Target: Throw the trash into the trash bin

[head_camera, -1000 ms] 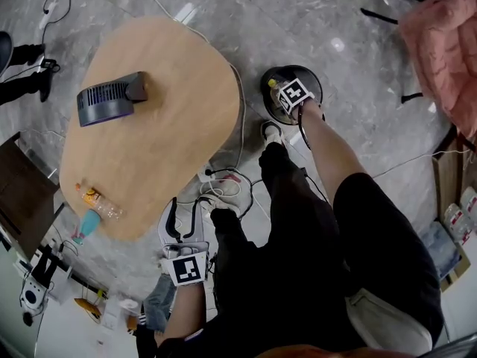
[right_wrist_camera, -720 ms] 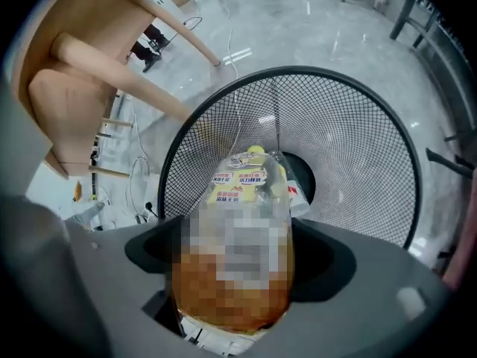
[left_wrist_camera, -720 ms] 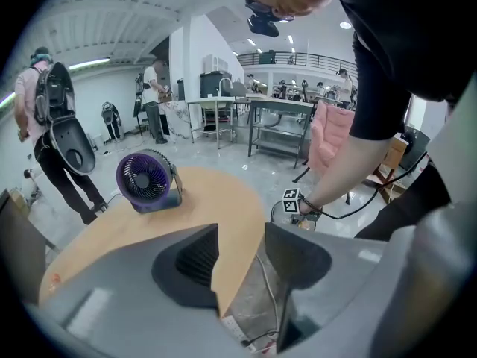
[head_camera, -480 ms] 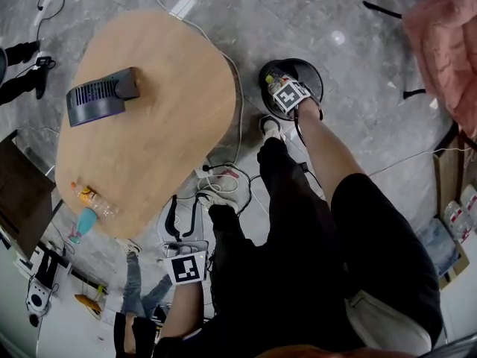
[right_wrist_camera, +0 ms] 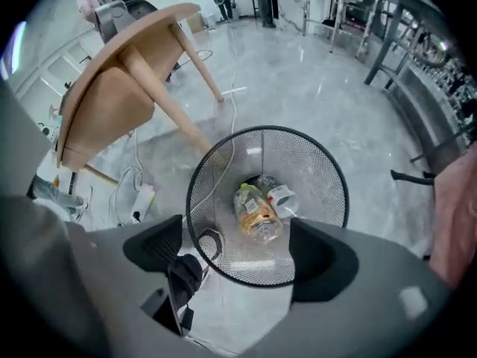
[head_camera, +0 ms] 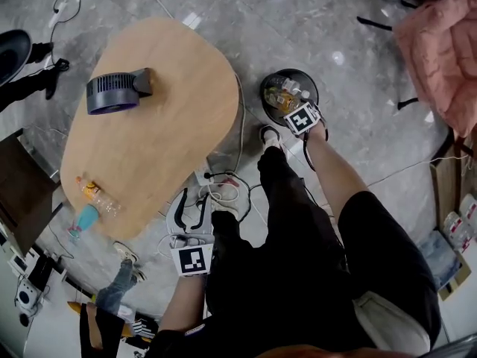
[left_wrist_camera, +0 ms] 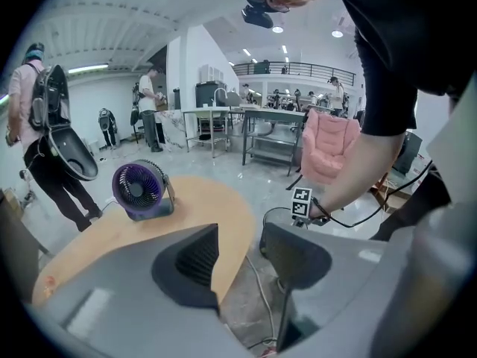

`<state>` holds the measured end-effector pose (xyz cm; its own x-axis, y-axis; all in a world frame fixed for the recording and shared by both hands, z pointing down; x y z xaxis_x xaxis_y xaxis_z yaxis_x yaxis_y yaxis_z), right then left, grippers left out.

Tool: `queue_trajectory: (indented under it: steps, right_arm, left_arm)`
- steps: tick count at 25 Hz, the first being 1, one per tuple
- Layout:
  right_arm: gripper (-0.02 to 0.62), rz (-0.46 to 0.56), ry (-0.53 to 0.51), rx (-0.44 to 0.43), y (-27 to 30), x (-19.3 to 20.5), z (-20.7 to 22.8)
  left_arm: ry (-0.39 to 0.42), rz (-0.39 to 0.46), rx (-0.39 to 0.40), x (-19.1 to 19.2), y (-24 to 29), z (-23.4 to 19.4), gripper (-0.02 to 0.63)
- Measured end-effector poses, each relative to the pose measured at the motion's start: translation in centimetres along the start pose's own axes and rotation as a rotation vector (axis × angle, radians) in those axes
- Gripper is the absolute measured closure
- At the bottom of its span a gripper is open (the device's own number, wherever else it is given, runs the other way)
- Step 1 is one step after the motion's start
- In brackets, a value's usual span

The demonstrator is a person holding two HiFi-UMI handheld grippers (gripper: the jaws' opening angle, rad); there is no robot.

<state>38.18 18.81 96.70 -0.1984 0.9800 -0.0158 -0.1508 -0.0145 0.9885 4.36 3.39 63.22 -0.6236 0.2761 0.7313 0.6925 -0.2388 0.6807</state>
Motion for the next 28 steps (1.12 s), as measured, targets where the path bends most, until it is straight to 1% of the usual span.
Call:
queue_trajectory:
  steps: [2, 3, 8, 11, 13, 15, 18, 22, 25, 28]
  right_arm:
    - [0.114, 0.018, 0.015, 0.011, -1.1, 0.5, -0.6]
    - [0.114, 0.043, 0.012, 0.008, -1.6, 0.5, -1.1]
    - [0.114, 0.181, -0.073, 0.016, -5.3, 1.0, -5.1]
    - [0.121, 0.287, -0.11, 0.033, -8.5, 1.4, -8.2]
    - [0.133, 0.375, -0.129, 0.05, -11.6, 2.0, -9.9]
    - [0.14, 0.442, -0.134, 0.055, -14.6, 2.6, -12.4]
    - [0.155, 0.523, -0.156, 0.013, -18.4, 2.6, -18.0]
    - [0.199, 0.664, -0.248, -0.041, -24.5, 1.5, -25.6]
    - [0.216, 0.775, -0.328, -0.095, -29.3, -1.1, -29.5]
    - [0.236, 0.833, -0.377, -0.172, -33.7, -1.5, -34.0]
  left_arm:
    - [0.003, 0.022, -0.002, 0.3, -0.9, -0.1, 0.405]
    - [0.003, 0.039, -0.004, 0.5, -1.5, -0.1, 0.405]
    - [-0.004, 0.106, -0.032, 1.7, -5.3, -0.4, 0.405]
    - [-0.003, 0.156, -0.072, 2.8, -8.0, -0.7, 0.405]
    - [-0.009, 0.159, -0.103, 3.9, -9.9, -0.9, 0.405]
    - [-0.013, 0.129, -0.135, 5.6, -11.7, -2.2, 0.405]
    - [-0.036, 0.099, -0.208, 8.4, -14.7, -5.4, 0.405]
    - [-0.12, 0.081, -0.326, 10.2, -19.4, -9.1, 0.405]
    - [-0.149, 0.096, -0.414, 10.3, -21.7, -11.4, 0.405]
    - [-0.186, 0.13, -0.457, 10.8, -24.6, -12.5, 0.405]
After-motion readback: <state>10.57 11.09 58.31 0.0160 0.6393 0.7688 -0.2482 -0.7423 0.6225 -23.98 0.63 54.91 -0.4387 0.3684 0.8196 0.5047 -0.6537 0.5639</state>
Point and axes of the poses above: the fingertips, and each gripper's own axes: y forward along the fingers, z to its right, x out of its underside, the point moved 8 cm from there along -y, backward along the fingers
